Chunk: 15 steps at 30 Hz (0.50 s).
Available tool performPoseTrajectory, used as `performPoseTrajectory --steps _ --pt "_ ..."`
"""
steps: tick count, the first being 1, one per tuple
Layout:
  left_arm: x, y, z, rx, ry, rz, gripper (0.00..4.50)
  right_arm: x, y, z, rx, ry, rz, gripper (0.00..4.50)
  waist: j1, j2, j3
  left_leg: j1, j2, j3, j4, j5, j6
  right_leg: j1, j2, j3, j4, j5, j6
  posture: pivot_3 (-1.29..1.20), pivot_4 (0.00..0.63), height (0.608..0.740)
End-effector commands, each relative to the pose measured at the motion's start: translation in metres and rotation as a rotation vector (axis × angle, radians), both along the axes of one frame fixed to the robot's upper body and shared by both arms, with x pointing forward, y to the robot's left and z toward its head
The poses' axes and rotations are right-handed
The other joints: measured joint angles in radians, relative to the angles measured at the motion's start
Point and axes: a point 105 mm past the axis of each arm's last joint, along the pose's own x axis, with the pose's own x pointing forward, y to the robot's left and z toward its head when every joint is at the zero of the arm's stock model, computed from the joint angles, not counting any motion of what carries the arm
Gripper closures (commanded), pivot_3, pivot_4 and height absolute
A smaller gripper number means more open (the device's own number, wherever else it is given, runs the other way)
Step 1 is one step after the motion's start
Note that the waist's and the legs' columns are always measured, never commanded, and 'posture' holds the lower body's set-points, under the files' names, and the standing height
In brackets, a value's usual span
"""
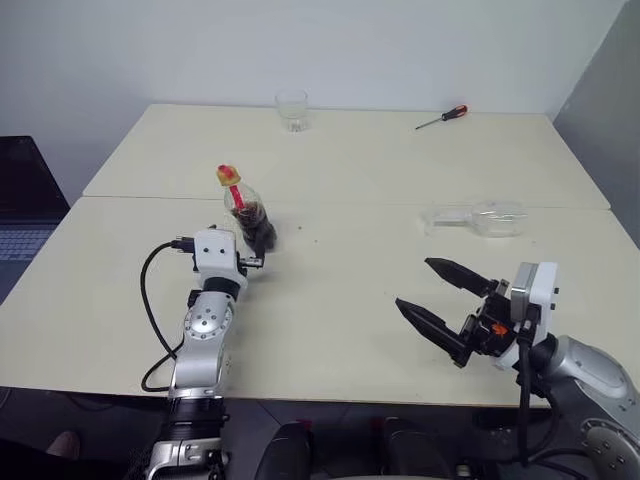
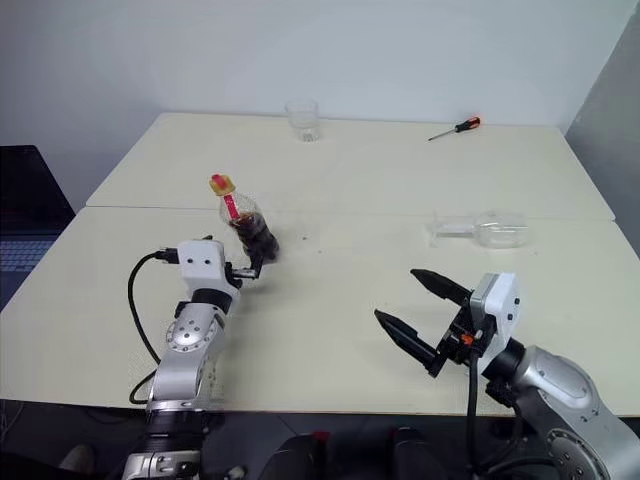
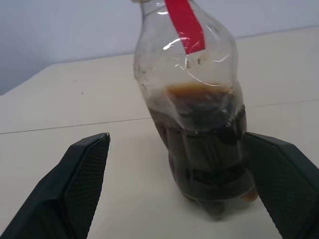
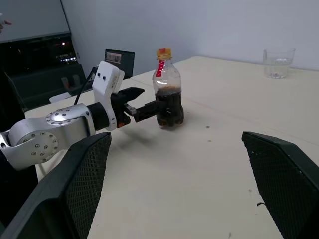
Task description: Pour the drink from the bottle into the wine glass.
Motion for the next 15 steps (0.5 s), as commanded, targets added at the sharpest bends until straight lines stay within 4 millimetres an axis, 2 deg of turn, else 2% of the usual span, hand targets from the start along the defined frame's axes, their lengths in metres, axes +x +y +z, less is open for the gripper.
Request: performPoseTrajectory --steps 1,15 --pt "0.0099 0.0009 0.0138 0.008 -0.053 -0.005 0.02 0.001 0.0035 0.0076 0.02 -0.023 0.013 0.0 0.0 0.0 0.0 0.0 0.0 0.0 0.0 0.0 0.0 0.0 0.0 0.0 0.0 0.0 0.0 0.0 0.15 0.74" --pt "0.0122 -0.0003 0.0096 0.0 -0.041 -0.013 0.02 0.0045 0.0004 0.0072 0.003 -0.017 -0.013 0.0 0.0 0.0 0.0 0.0 0.0 0.0 0.0 0.0 0.0 0.0 0.0 0.0 0.0 0.0 0.0 0.0 0.15 0.74"
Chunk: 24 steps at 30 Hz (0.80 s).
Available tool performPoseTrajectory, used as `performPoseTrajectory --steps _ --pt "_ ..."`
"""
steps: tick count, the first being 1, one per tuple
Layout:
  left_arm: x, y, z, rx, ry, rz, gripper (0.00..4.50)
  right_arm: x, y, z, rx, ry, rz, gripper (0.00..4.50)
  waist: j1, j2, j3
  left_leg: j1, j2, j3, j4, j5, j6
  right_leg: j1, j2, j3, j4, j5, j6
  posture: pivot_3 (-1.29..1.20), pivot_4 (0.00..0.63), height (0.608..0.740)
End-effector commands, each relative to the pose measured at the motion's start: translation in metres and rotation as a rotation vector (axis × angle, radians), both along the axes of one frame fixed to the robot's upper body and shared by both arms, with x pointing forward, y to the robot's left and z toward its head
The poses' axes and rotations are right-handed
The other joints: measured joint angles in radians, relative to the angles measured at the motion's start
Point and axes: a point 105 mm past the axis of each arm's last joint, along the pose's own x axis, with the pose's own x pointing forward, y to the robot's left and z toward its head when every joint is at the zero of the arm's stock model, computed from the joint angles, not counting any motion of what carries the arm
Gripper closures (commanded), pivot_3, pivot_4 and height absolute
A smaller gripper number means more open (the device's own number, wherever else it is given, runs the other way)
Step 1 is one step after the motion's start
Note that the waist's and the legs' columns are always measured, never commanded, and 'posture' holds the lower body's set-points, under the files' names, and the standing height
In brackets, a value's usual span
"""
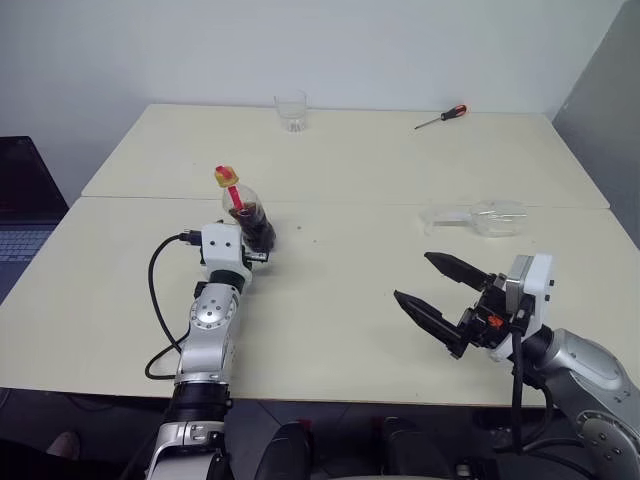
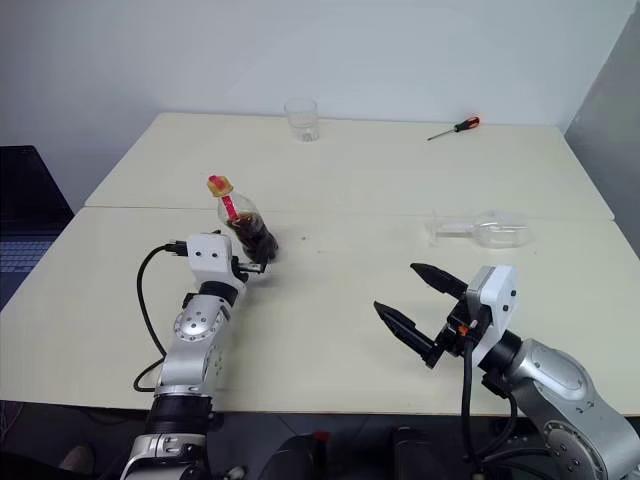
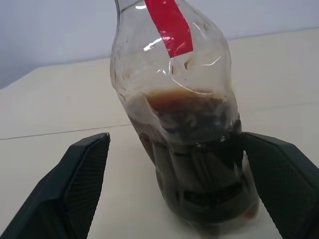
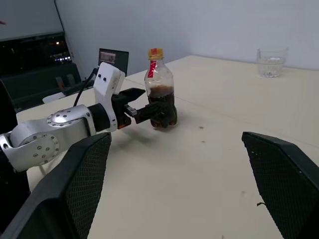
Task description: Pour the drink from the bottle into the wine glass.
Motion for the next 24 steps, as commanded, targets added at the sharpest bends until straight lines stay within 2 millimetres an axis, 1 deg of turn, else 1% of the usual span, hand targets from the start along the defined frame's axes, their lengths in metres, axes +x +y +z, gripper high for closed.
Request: performPoseTrajectory --steps 1,6,10,12,14,19,24 --pt "0.003 0.002 0.011 0.0 -0.038 0.008 0.02 -0.002 0.0 0.006 0.003 -0.022 0.013 0.0 0.0 0.0 0.0 0.0 0.0 0.0 0.0 0.0 0.0 0.0 0.0 0.0 0.0 0.0 0.0 0.0 0.15 0.74" --pt "0.014 0.001 0.015 0.011 -0.031 0.006 0.02 0.001 -0.001 0.006 0.0 -0.022 0.008 0.0 0.0 0.0 0.0 0.0 0.0 0.0 0.0 0.0 0.0 0.0 0.0 0.0 0.0 0.0 0.0 0.0 0.15 0.74" --pt "0.023 -0.006 0.011 0.014 -0.004 -0.047 0.02 0.003 -0.002 0.007 -0.001 -0.022 0.001 0.0 -0.001 0.0 0.0 0.0 0.0 0.001 0.0 0.0 0.0 0.0 0.0 0.0 0.0 0.0 0.0 0.0 0.15 0.74" --pt "0.025 -0.009 0.01 0.025 -0.005 -0.074 0.02 0.004 -0.003 0.007 0.001 -0.022 -0.005 0.0 -0.001 0.0 0.0 0.0 0.0 0.001 0.0 0.0 0.0 0.0 0.0 0.0 0.0 0.0 0.0 0.0 0.15 0.74" --pt "0.027 -0.008 0.01 0.026 -0.011 -0.075 0.02 0.004 -0.003 0.008 0.001 -0.022 -0.007 0.0 -0.001 0.0 0.0 0.0 0.0 0.001 0.0 0.0 0.0 0.0 0.0 0.0 0.0 0.0 0.0 0.0 0.15 0.74" --pt "0.034 -0.004 0.017 0.013 -0.04 -0.055 0.02 0.004 -0.003 0.008 -0.001 -0.018 -0.013 0.0 0.0 -0.001 0.0 0.0 0.0 0.0 0.0 0.0 0.0 0.0 0.0 -0.001 0.0 0.0 0.0 0.0 0.15 0.74" --pt "0.044 -0.008 0.025 -0.001 -0.06 -0.066 0.02 0.004 -0.002 0.008 0.001 -0.015 -0.014 0.0 -0.001 -0.001 0.0 0.0 0.0 0.0 0.0 0.0 0.0 0.0 0.0 -0.001 0.0 0.0 0.0 0.0 0.15 0.74"
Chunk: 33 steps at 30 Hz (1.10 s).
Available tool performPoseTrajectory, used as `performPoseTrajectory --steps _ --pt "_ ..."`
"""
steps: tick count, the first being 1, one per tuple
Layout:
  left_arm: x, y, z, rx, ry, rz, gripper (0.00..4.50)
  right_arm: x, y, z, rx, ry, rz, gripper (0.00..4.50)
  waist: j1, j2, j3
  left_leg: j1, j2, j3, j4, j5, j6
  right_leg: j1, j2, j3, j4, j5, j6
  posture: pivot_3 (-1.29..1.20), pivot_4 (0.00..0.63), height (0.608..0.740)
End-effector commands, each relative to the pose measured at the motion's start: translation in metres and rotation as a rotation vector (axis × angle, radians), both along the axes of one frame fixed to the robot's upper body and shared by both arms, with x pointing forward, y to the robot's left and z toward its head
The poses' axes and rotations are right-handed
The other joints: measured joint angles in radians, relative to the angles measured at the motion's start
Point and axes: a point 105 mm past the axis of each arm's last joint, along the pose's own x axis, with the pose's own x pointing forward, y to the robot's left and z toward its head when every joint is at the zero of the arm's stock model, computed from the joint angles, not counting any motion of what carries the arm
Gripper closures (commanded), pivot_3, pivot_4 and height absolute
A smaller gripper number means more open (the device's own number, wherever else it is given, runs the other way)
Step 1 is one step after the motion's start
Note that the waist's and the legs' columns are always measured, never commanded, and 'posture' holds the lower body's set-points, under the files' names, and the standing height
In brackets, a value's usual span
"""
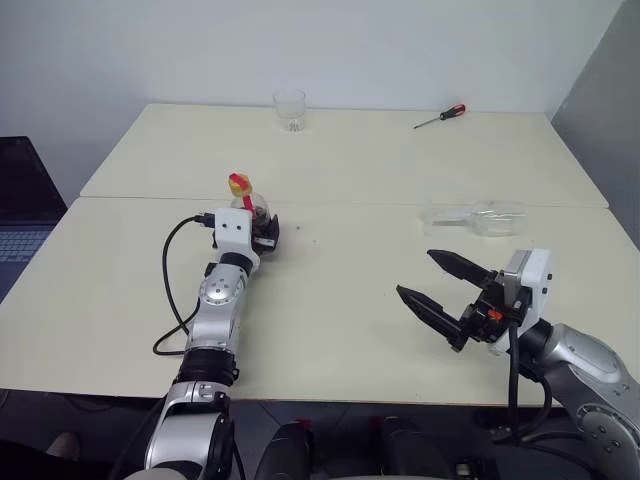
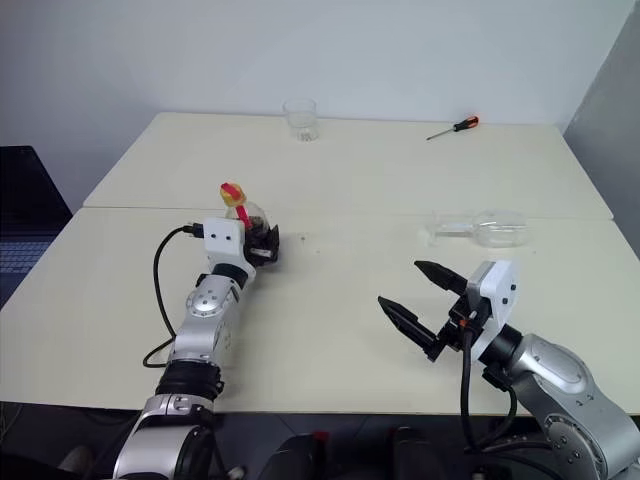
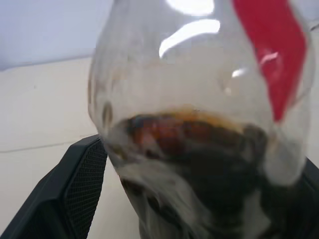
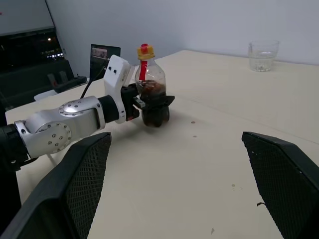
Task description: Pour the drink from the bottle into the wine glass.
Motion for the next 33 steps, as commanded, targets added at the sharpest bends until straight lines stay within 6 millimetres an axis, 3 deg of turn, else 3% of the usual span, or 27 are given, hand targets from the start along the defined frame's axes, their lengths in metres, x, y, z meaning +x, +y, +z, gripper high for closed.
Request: performPoseTrajectory --steps 1,13,17,20,29,33 --pt "0.007 0.0 0.019 -0.008 -0.068 -0.008 0.02 -0.003 0.002 0.009 0.011 -0.029 0.012 0.0 0.0 0.0 0.0 0.0 0.0 0.0 0.0 0.0 0.0 0.0 0.0 0.0 0.0 0.0 0.0 0.0 0.15 0.74" --pt "0.012 -0.005 0.024 -0.017 -0.097 -0.052 0.02 -0.001 0.001 0.009 0.013 -0.033 0.006 0.0 -0.001 0.0 0.0 0.0 0.0 0.0 0.0 0.0 0.0 0.0 0.0 0.0 0.0 0.0 0.0 0.0 0.15 0.74" --pt "0.011 -0.008 0.024 -0.024 -0.105 -0.065 1.26 -0.001 0.0 0.009 0.012 -0.034 0.004 0.0 -0.001 0.0 0.0 0.0 0.0 0.0 0.0 0.0 0.0 0.0 0.0 0.0 0.0 0.0 0.0 0.0 0.15 0.74" --pt "0.011 -0.009 0.025 -0.025 -0.107 -0.069 1.81 -0.001 0.001 0.009 0.013 -0.035 0.002 0.0 -0.001 0.0 0.0 0.0 0.0 0.0 0.0 0.0 0.0 0.0 0.0 0.0 0.0 0.0 0.0 0.0 0.15 0.74" --pt "0.012 -0.011 0.027 -0.01 -0.093 -0.111 2.36 0.002 0.002 0.012 -0.001 -0.044 0.006 0.0 -0.001 -0.001 0.0 0.0 0.0 0.0 0.0 0.0 0.0 0.0 0.0 0.0 0.0 0.0 0.0 0.0 0.15 0.74" --pt "0.008 -0.022 0.035 -0.031 -0.074 -0.234 2.47 0.024 0.009 0.023 -0.044 -0.064 -0.009 0.0 -0.003 -0.001 0.0 0.0 0.0 0.0 0.0 0.0 0.0 0.0 0.0 0.0 0.0 0.0 0.0 0.0 0.15 0.74"
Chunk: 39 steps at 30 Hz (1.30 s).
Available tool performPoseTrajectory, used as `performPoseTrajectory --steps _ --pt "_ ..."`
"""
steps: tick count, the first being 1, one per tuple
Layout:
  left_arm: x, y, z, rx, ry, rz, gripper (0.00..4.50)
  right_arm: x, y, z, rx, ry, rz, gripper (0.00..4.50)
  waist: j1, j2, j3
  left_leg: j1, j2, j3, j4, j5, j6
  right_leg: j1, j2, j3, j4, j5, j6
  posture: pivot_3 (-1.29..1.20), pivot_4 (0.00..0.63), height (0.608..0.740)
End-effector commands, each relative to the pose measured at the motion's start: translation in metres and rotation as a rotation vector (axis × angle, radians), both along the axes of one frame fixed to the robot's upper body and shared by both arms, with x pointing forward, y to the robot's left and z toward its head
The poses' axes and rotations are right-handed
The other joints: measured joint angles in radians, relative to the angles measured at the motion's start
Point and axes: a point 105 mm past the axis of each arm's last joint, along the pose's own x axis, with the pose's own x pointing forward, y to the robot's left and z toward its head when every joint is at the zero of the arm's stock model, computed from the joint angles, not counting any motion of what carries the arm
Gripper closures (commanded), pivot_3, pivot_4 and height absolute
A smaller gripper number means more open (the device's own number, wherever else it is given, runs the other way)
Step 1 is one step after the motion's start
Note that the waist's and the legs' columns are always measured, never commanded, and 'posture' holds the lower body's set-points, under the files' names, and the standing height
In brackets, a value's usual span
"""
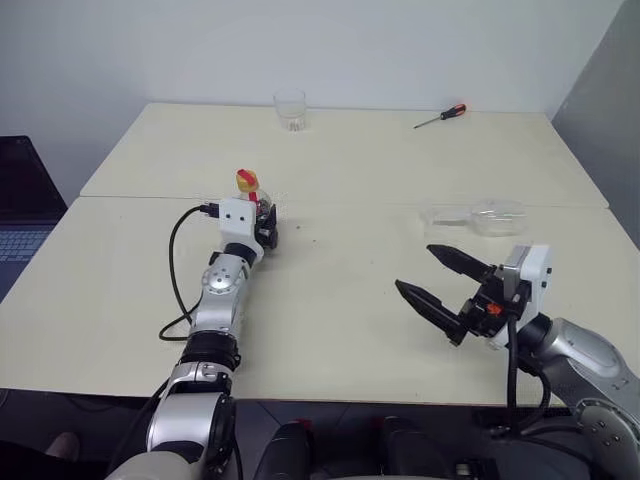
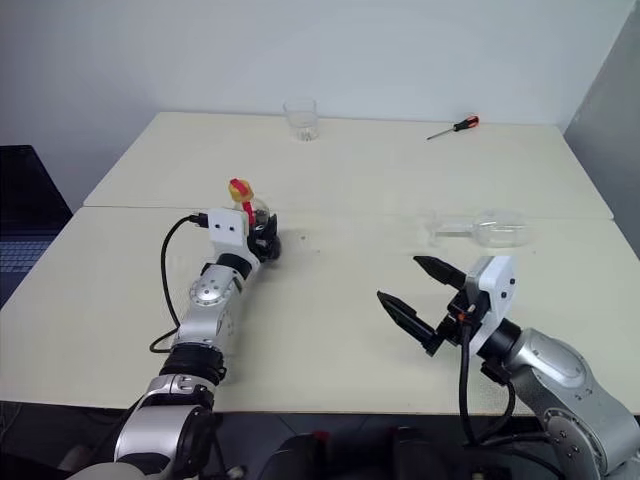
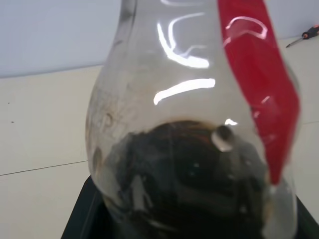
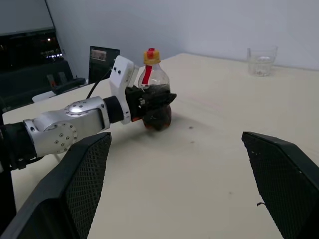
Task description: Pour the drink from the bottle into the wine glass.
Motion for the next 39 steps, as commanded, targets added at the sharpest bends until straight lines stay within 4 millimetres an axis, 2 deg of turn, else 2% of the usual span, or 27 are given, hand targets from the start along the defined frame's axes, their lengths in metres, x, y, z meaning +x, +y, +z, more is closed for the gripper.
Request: performPoseTrajectory --steps 1,7,12,19,32,36,39 --pt "-0.004 -0.021 0.032 -0.013 -0.065 -0.168 2.47 0.02 0.009 0.016 -0.044 -0.048 -0.007 0.0 -0.001 0.0 0.0 0.0 0.0 0.0 0.0 0.0 0.0 0.0 0.0 0.0 0.0 0.0 0.0 0.0 0.15 0.74" --pt "-0.029 -0.061 0.042 0.011 -0.011 -0.491 2.47 0.057 0.044 0.047 -0.055 -0.136 0.049 0.0 -0.003 0.0 0.001 -0.003 0.0 -0.001 0.0 0.0 0.0 -0.004 0.0 0.001 0.0 0.0 0.0 0.0 0.15 0.74" --pt "-0.046 -0.082 0.055 0.039 0.004 -0.678 2.47 0.074 0.066 0.06 -0.048 -0.173 0.094 0.0 -0.004 0.0 0.001 -0.005 0.0 -0.002 0.0 0.0 0.0 -0.005 -0.001 0.001 0.0 0.0 0.0 0.0 0.15 0.74" --pt "-0.059 -0.096 0.064 0.078 0.017 -0.829 2.47 0.08 0.083 0.064 -0.02 -0.173 0.145 0.0 -0.005 0.0 0.001 -0.006 0.0 -0.003 0.001 0.0 0.0 -0.006 -0.003 0.0 0.0 0.0 0.0 0.0 0.15 0.74" --pt "-0.067 -0.106 0.061 0.132 0.016 -0.936 2.47 0.085 0.099 0.078 0.066 -0.1 0.177 0.0 -0.005 0.0 0.001 -0.007 0.001 -0.003 0.0 0.0 0.0 -0.008 -0.004 0.001 0.001 0.0 -0.001 0.0 0.15 0.74" --pt "-0.067 -0.107 0.061 0.135 0.013 -0.939 2.48 0.085 0.1 0.079 0.072 -0.088 0.182 0.92 -0.005 0.0 0.001 -0.008 0.0 -0.003 0.0 0.0 0.0 -0.009 -0.004 0.001 0.001 0.0 -0.001 0.0 0.15 0.74" --pt "-0.066 -0.106 0.061 0.139 0.011 -0.938 2.48 0.085 0.1 0.08 0.072 -0.085 0.187 2.03 -0.005 0.0 0.001 -0.01 0.0 -0.003 0.001 0.0 0.0 -0.011 -0.004 0.001 0.002 0.0 -0.001 0.0 0.15 0.74"
